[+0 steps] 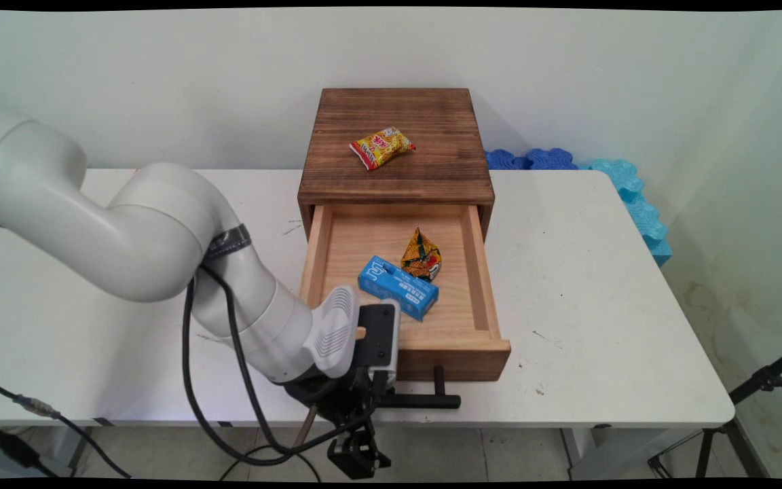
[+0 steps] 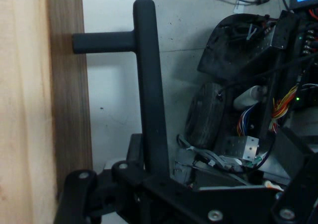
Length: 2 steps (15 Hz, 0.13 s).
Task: Open the drawer
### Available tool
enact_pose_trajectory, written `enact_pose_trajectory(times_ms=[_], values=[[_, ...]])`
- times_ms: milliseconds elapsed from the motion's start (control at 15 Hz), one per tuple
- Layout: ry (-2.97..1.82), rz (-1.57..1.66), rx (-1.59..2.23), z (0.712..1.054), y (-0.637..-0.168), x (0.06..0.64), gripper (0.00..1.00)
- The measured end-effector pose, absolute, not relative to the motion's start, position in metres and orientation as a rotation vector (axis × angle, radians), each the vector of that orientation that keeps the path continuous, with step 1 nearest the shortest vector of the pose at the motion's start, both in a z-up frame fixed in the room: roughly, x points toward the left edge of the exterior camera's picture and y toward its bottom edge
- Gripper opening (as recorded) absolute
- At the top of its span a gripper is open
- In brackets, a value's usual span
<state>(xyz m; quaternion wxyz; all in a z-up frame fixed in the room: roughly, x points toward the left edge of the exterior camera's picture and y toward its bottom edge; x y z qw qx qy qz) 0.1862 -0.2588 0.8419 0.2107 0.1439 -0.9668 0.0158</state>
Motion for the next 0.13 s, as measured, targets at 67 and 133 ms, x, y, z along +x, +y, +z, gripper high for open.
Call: enact_pose_trajectory(times_ms=[67,133], values=[[-2.686,0.044,0.397,0.8419,-0.2570,0.1869,1.00],[-2.685,0.047,0.392,0.8422,-0.2554,0.1876,1.00]])
